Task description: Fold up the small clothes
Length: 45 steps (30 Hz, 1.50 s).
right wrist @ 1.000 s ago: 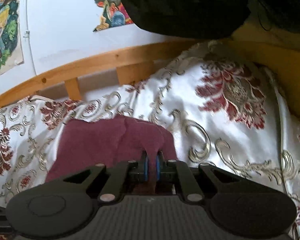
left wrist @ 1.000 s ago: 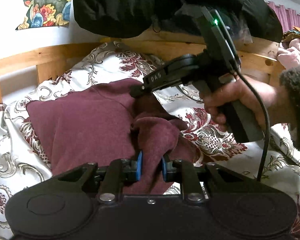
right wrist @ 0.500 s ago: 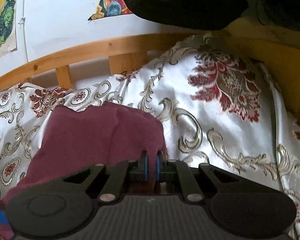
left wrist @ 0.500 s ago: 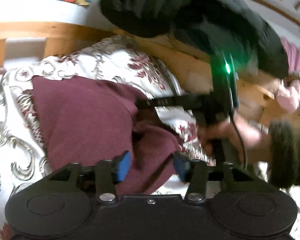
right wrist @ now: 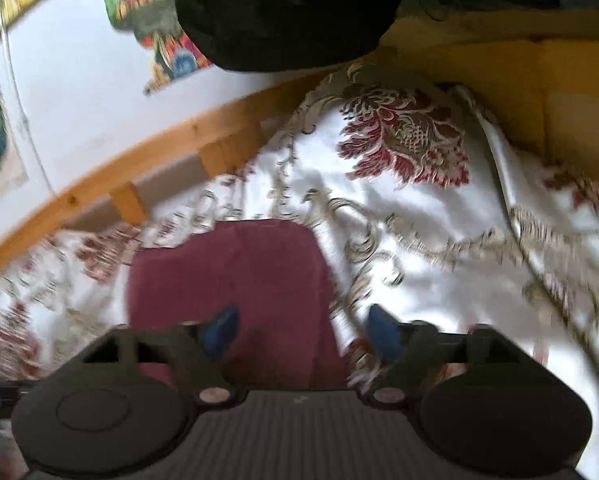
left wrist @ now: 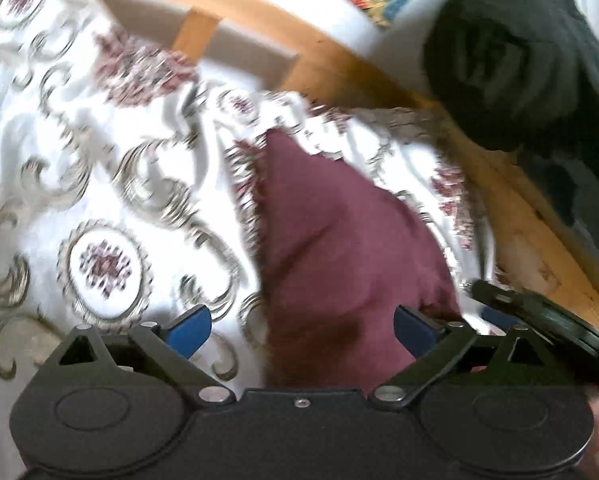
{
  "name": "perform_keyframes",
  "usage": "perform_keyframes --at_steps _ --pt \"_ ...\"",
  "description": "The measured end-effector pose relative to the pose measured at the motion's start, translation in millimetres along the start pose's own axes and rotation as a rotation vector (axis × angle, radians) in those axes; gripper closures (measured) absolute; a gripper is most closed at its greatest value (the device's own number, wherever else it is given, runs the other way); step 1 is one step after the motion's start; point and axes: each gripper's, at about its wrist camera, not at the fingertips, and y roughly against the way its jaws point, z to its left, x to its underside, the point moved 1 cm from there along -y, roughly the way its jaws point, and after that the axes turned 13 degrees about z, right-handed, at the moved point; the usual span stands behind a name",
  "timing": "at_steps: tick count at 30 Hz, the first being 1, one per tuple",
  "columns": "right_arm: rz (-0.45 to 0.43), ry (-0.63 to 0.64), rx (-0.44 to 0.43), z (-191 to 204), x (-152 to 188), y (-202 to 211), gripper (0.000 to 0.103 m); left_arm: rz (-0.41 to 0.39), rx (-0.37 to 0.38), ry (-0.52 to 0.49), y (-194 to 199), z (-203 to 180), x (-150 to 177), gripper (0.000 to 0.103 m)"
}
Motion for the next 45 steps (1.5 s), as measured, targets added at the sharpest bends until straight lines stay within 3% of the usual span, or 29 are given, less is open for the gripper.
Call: perform_keyframes --at_steps 2,7,9,12,14,19,22,27,29,32,33,36,40,45 --pt "0.005 -0.015 -0.058 6 12 11 0.009 0.029 -0.004 0.023 -6 5 0 0.003" --pt "0.098 -0.01 -0.103 18 29 6 0.008 0.096 0.019 0.059 -20 11 11 0.001" --pt "0.116 -0.023 -0.097 19 34 1 0.021 0.105 0.038 0.077 -22 13 14 0.001" --pt "0.142 0.0 -0.068 21 41 -3 0.065 0.117 0.048 0.062 -25 12 17 0.001" --pt "0.131 0.037 -0.04 24 45 0 0.081 0.129 0.061 0.042 -28 9 17 0.002" --pt "0.074 0.067 0.014 20 46 16 0.085 0.163 0.113 0.009 -35 -1 22 0.002" --pt "0.084 0.054 0.031 13 48 14 0.085 0.177 0.12 -0.01 -39 -4 26 0.002" --pt "0.108 0.006 0.024 1 58 6 0.076 0.178 0.116 -0.039 -44 -3 30 0.001" --pt "0.088 0.007 0.023 2 54 10 0.059 0.174 0.113 -0.039 -46 -3 31 0.001" --pt "0.031 0.047 0.04 5 42 19 0.046 0.175 0.104 -0.051 -46 -3 31 0.001" --pt "0.02 0.052 0.043 5 36 20 0.036 0.174 0.101 -0.056 -47 -4 32 0.001" --pt "-0.009 0.059 0.051 5 18 17 0.032 0.172 0.094 -0.061 -47 -5 32 0.001" --pt "0.032 0.114 0.024 15 -7 -6 0.025 0.171 0.095 -0.064 -47 -4 31 0.001" --pt "0.066 0.285 -0.036 57 -38 -35 0.01 0.164 0.093 -0.074 -48 -4 32 0.001"
